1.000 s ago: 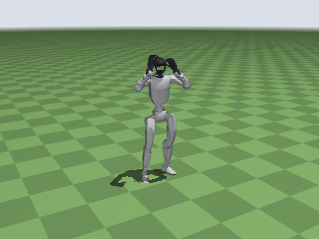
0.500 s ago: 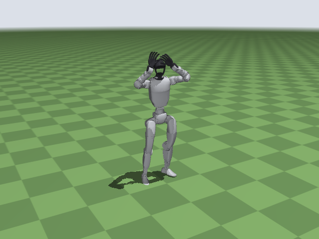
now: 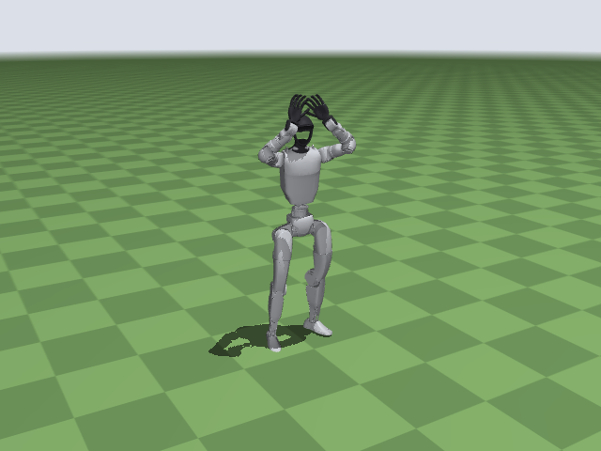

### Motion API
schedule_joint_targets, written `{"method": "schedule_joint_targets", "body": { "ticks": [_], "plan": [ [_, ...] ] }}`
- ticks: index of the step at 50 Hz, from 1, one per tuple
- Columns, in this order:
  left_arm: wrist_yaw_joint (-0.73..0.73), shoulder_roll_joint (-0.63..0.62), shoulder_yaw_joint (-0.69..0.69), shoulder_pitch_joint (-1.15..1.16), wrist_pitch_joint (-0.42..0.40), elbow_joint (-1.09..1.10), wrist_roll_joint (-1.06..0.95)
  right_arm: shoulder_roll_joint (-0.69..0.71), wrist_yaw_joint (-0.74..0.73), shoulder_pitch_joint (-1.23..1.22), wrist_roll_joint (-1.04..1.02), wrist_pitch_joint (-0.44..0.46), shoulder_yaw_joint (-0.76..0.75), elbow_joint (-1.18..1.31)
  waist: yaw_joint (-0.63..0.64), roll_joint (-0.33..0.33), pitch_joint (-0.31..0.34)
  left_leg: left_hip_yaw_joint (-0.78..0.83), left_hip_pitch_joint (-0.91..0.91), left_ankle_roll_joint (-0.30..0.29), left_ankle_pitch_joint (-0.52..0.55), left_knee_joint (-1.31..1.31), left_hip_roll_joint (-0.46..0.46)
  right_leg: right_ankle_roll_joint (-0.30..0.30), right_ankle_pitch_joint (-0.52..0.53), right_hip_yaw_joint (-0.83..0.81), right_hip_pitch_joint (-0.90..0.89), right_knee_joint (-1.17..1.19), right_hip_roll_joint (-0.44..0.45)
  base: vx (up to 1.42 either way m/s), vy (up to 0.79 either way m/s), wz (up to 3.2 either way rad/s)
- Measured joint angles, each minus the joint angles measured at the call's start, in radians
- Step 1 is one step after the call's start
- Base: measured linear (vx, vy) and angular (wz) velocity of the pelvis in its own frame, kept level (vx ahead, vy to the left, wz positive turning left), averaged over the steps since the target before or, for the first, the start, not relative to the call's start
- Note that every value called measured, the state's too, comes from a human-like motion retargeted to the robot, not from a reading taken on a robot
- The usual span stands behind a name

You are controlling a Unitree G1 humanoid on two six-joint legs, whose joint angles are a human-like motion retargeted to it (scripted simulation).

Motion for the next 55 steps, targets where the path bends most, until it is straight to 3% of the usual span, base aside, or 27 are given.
{"method": "schedule_joint_targets", "body": {
  "ticks": [3,5,6,9,12,15,17,19,21,24,28,30,33,35,39,42,45,47,50,52,55],
  "plan": [
    [-0.116,0.090,0.326,0.405,-0.094,-0.427,0.011,-0.023,0.138,0.424,-0.076,-0.124,-0.400,-0.371,0.001,-0.005,0.029,-0.008,0.001,0.010,-0.007,0.002,0.001,-0.017,-0.008,-0.001,0.001,0.006,0.000,0.00,0.00,0.00],
    [-0.170,0.083,0.427,0.572,-0.136,-0.576,-0.016,0.013,0.186,0.564,-0.067,-0.173,-0.517,-0.496,0.008,-0.014,0.037,-0.013,0.000,0.014,-0.010,0.003,0.001,-0.020,-0.010,-0.003,0.002,0.008,0.001,0.00,0.00,0.00],
    [-0.185,0.070,0.419,0.578,-0.135,-0.590,-0.012,0.014,0.194,0.553,-0.075,-0.166,-0.505,-0.503,0.016,-0.019,0.033,-0.015,-0.002,0.015,-0.009,0.001,0.001,-0.021,-0.008,-0.006,0.001,0.005,0.001,0.00,0.00,0.00],
    [-0.182,0.025,0.312,0.423,-0.078,-0.453,0.019,-0.005,0.180,0.313,-0.108,-0.086,-0.300,-0.346,0.037,-0.029,0.005,-0.022,-0.014,0.009,0.002,-0.008,0.001,-0.014,-0.001,-0.017,-0.009,0.004,0.000,-0.02,0.00,0.14],
    [-0.076,-0.068,0.133,0.139,-0.007,-0.020,-0.035,0.094,0.094,-0.073,-0.014,-0.024,0.073,0.091,0.042,-0.021,-0.048,-0.034,-0.031,-0.010,0.016,-0.014,0.002,0.004,0.008,-0.037,-0.017,-0.001,-0.001,-0.03,0.00,0.29],
    [-0.025,-0.159,-0.063,-0.126,-0.004,0.497,-0.257,0.270,0.101,-0.328,0.178,-0.032,0.344,0.593,0.053,-0.015,-0.063,-0.041,-0.044,-0.029,0.036,-0.027,0.009,0.005,0.018,-0.054,-0.022,-0.015,0.007,-0.05,-0.04,0.22],
    [-0.060,-0.188,-0.178,-0.207,-0.037,0.718,-0.384,0.340,0.132,-0.378,0.291,-0.055,0.435,0.782,0.058,-0.016,-0.068,-0.048,-0.050,-0.035,0.045,-0.029,0.011,0.005,0.022,-0.064,-0.022,-0.022,0.010,-0.03,-0.02,0.09],
    [-0.081,-0.173,-0.229,-0.218,-0.062,0.755,-0.427,0.350,0.127,-0.383,0.332,-0.061,0.440,0.807,0.062,-0.017,-0.061,-0.054,-0.055,-0.034,0.048,-0.027,0.009,0.005,0.024,-0.069,-0.020,-0.026,0.007,0.00,0.00,0.00],
    [-0.038,-0.110,-0.167,-0.161,-0.064,0.599,-0.376,0.297,0.091,-0.348,0.267,-0.039,0.366,0.663,0.064,-0.019,-0.039,-0.061,-0.053,-0.029,0.045,-0.023,0.003,0.005,0.021,-0.071,-0.014,-0.024,-0.002,-0.02,0.03,0.06],
    [0.014,-0.003,0.115,0.101,-0.036,0.109,-0.190,0.148,0.097,-0.174,0.092,-0.028,0.164,0.212,0.076,-0.024,0.009,-0.064,-0.040,-0.021,0.036,-0.020,-0.007,0.003,0.010,-0.066,-0.004,-0.013,-0.013,-0.01,0.02,0.03],
    [-0.103,0.063,0.573,0.650,-0.116,-0.521,-0.055,0.056,0.264,0.207,-0.053,-0.165,-0.182,-0.322,0.116,-0.037,0.063,-0.056,-0.027,-0.008,0.025,-0.021,-0.007,-0.016,0.000,-0.051,-0.001,-0.008,-0.010,-0.01,0.00,-0.09],
    [-0.114,0.040,0.672,0.814,-0.153,-0.688,-0.051,0.091,0.314,0.302,-0.033,-0.198,-0.250,-0.446,0.140,-0.049,0.073,-0.056,-0.027,-0.003,0.022,-0.021,-0.007,-0.022,0.000,-0.049,0.000,-0.012,-0.009,0.00,0.00,0.00],
    [-0.110,0.032,0.669,0.833,-0.144,-0.749,-0.052,0.124,0.308,0.229,-0.093,-0.141,-0.196,-0.434,0.169,-0.062,0.031,-0.070,-0.037,-0.004,0.022,-0.019,-0.004,-0.022,0.005,-0.065,0.005,-0.023,-0.008,0.02,0.00,0.22],
    [-0.072,0.047,0.578,0.685,-0.103,-0.649,-0.048,0.154,0.240,0.034,-0.130,-0.084,-0.054,-0.266,0.177,-0.062,-0.010,-0.092,-0.055,-0.013,0.028,-0.019,-0.003,-0.016,0.008,-0.090,0.001,-0.025,-0.010,0.03,0.00,0.63],
    [0.103,-0.060,0.326,0.224,-0.086,-0.138,-0.216,0.295,0.090,-0.324,0.014,0.009,0.258,0.309,0.197,-0.071,-0.057,-0.150,-0.074,-0.030,0.047,-0.026,0.001,-0.004,0.009,-0.158,0.011,-0.015,-0.016,0.02,0.00,0.83],
    [0.137,-0.135,0.161,-0.039,-0.107,0.292,-0.430,0.376,0.067,-0.424,0.201,-0.013,0.357,0.645,0.209,-0.088,-0.063,-0.194,-0.076,-0.033,0.061,-0.038,0.002,-0.001,0.003,-0.206,0.023,0.001,-0.022,0.02,-0.01,0.81],
    [0.083,-0.168,0.041,-0.122,-0.121,0.525,-0.551,0.372,0.037,-0.409,0.287,-0.035,0.355,0.708,0.212,-0.099,-0.065,-0.232,-0.077,-0.028,0.066,-0.042,0.003,-0.004,-0.005,-0.244,0.036,0.015,-0.025,0.02,0.00,0.65],
    [0.076,-0.160,0.027,-0.077,-0.123,0.470,-0.500,0.307,-0.017,-0.341,0.250,-0.030,0.302,0.572,0.216,-0.107,-0.051,-0.254,-0.074,-0.020,0.064,-0.042,0.002,-0.010,-0.011,-0.262,0.047,0.023,-0.028,0.01,0.01,0.49],
    [0.059,-0.107,0.159,0.186,-0.101,0.100,-0.293,0.169,-0.023,-0.079,0.101,-0.015,0.106,0.162,0.225,-0.118,-0.035,-0.275,-0.064,-0.010,0.056,-0.037,0.000,-0.024,-0.023,-0.277,0.066,0.032,-0.033,0.01,0.01,0.29],
    [-0.025,-0.069,0.314,0.435,-0.128,-0.189,-0.171,0.123,0.060,0.161,-0.020,-0.058,-0.096,-0.107,0.228,-0.126,-0.003,-0.281,-0.057,-0.005,0.048,-0.033,-0.002,-0.038,-0.032,-0.278,0.076,0.035,-0.035,0.00,0.00,0.00],
    [-0.149,-0.073,0.512,0.768,-0.209,-0.509,-0.093,0.088,0.184,0.484,-0.043,-0.202,-0.352,-0.421,0.256,-0.124,0.054,-0.282,-0.053,-0.006,0.041,-0.029,-0.001,-0.049,-0.038,-0.278,0.085,0.030,-0.033,0.00,0.00,0.00]
  ]
}}
